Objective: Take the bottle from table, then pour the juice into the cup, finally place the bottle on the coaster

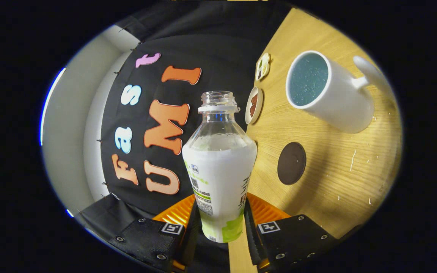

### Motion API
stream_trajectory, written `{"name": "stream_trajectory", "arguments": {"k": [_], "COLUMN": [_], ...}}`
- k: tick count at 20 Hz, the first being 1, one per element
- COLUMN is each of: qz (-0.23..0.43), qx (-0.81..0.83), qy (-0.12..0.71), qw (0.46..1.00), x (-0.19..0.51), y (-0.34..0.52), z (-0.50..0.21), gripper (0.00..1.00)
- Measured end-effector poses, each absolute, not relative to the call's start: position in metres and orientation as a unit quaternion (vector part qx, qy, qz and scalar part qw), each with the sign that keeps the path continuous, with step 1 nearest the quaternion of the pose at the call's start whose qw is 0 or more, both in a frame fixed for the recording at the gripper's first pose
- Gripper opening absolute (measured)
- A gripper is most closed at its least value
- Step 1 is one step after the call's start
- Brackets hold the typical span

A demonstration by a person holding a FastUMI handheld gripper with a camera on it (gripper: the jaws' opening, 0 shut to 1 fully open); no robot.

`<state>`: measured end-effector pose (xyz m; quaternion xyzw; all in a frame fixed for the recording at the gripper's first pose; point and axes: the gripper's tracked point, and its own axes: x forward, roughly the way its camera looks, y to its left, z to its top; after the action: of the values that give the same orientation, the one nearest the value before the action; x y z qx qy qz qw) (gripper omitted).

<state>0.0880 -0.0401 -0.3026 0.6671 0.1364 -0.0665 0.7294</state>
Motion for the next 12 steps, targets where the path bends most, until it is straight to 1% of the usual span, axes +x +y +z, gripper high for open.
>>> {"name": "stream_trajectory", "arguments": {"k": [5,12], "qz": [-0.069,-0.085], "qx": [0.717,0.744], "qy": [0.122,0.114], "qw": [0.682,0.653], "x": [0.087,0.093], "y": [-0.042,-0.057], "z": [-0.298,-0.296], "gripper": [0.57,0.57]}}
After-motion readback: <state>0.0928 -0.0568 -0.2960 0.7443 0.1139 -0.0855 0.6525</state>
